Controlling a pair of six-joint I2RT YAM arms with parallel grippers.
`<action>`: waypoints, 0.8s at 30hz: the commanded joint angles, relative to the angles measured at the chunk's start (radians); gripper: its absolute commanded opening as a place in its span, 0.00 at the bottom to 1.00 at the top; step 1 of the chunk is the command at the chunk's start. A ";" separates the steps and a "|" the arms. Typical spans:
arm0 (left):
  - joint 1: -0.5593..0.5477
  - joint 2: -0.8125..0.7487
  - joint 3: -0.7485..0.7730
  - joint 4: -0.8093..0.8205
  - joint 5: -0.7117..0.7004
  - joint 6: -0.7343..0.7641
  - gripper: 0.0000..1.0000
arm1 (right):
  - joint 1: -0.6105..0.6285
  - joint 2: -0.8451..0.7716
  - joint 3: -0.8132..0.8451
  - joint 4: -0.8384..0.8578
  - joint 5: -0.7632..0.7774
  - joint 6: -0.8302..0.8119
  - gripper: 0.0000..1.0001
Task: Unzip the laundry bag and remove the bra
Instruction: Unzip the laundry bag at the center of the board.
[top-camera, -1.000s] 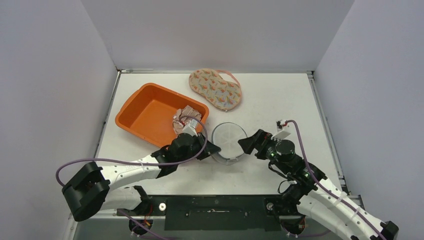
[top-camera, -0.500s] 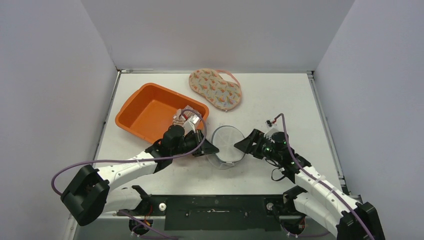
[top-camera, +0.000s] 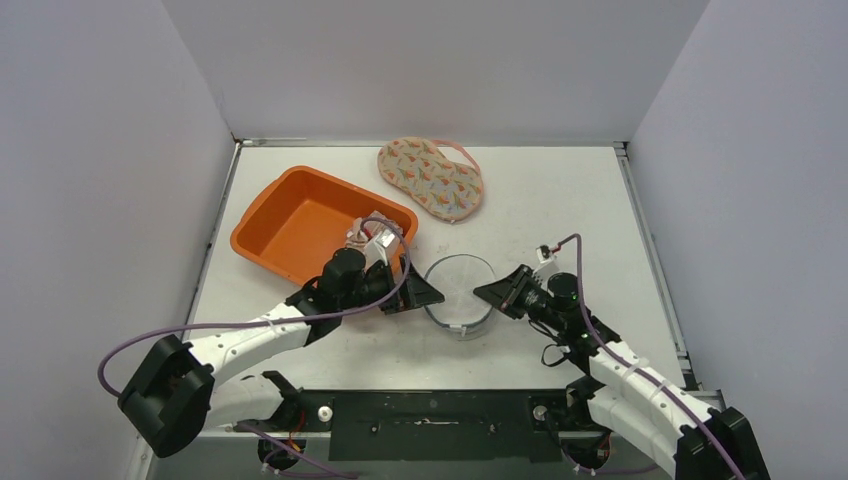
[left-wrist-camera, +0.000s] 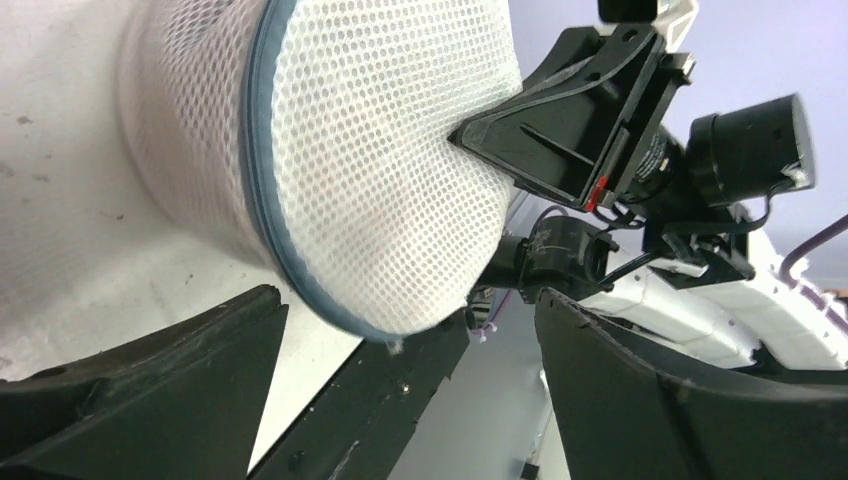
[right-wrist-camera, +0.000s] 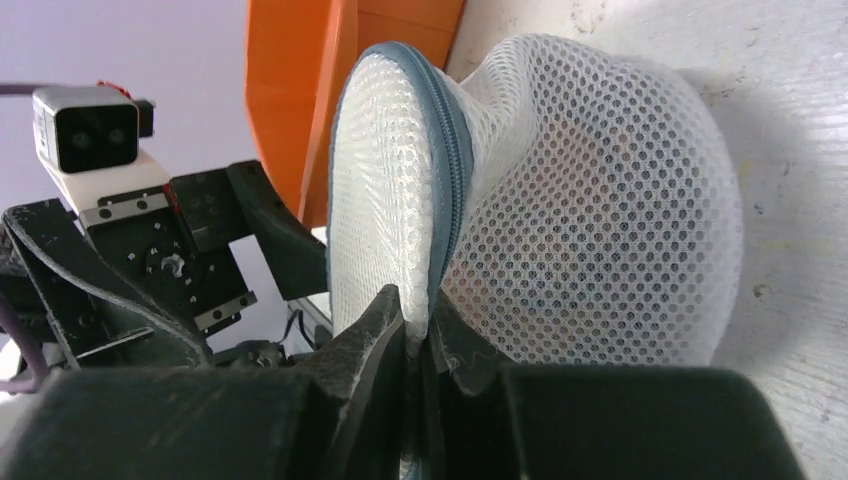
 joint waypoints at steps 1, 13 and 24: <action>-0.002 -0.115 0.012 -0.072 -0.084 -0.034 0.97 | -0.003 -0.069 -0.030 0.050 0.079 0.107 0.05; -0.216 -0.164 -0.079 0.006 -0.364 -0.307 0.87 | -0.001 -0.137 -0.105 0.047 0.178 0.239 0.05; -0.219 -0.014 -0.047 0.120 -0.409 -0.360 0.48 | 0.004 -0.165 -0.101 0.018 0.159 0.174 0.05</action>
